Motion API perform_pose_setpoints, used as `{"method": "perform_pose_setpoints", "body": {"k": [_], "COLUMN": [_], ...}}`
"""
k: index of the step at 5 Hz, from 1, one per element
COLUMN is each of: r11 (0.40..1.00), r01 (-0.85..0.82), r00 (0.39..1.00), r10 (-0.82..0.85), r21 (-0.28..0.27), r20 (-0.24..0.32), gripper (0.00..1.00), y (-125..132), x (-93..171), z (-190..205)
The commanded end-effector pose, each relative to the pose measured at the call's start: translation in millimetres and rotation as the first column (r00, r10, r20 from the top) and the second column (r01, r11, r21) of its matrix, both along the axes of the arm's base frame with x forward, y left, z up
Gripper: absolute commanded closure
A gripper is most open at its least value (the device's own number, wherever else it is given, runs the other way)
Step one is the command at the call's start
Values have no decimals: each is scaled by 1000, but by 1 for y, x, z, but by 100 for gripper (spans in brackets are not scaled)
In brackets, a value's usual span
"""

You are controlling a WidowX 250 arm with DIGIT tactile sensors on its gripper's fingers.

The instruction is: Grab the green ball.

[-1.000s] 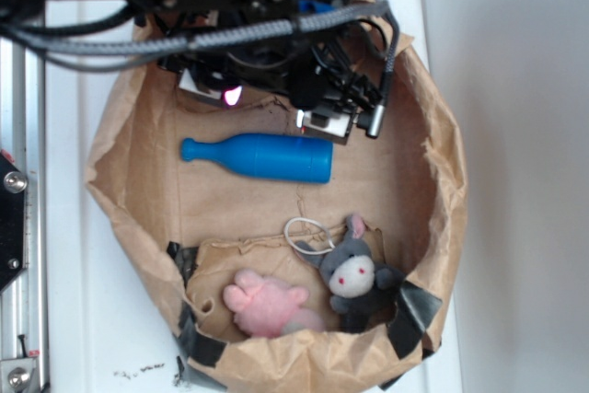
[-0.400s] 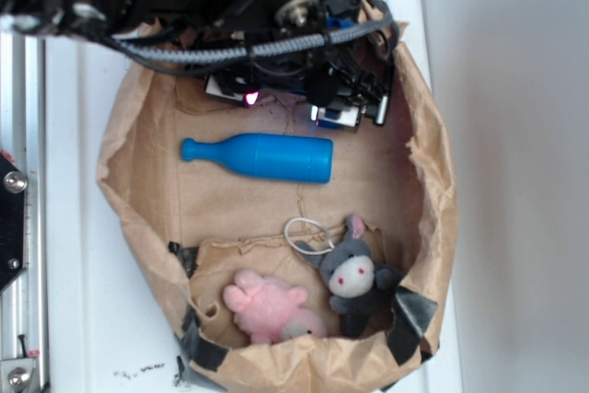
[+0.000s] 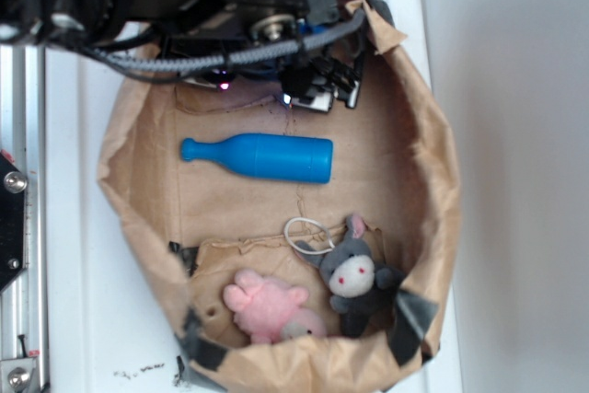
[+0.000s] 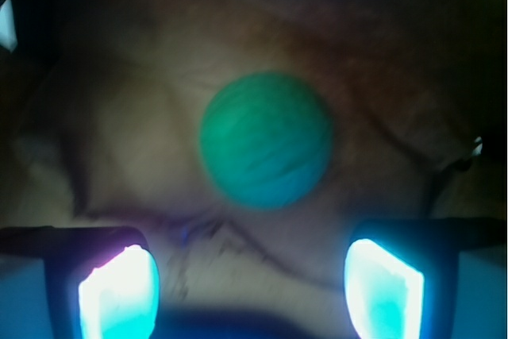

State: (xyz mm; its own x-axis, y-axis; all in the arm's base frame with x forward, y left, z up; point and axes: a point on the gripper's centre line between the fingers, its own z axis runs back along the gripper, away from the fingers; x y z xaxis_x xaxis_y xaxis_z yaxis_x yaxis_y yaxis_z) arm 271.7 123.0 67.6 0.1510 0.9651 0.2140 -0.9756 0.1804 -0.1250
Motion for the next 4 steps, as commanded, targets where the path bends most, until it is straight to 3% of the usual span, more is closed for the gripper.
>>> {"method": "perform_pose_setpoints", "body": {"k": [1,2,3,4], "r11": [987,982,974,978], "r01": [-120,-139,-140,-118], "r00": [989,986,982,984], "r10": [109,126,113,91], "r21": [111,129,178,173], "r20": [103,106,154,153], "gripper": [0,0,0,47], "y": [25,28,27,24], "x": [1,1,-7,-13], "z": [-1,-4,-8,-9]}}
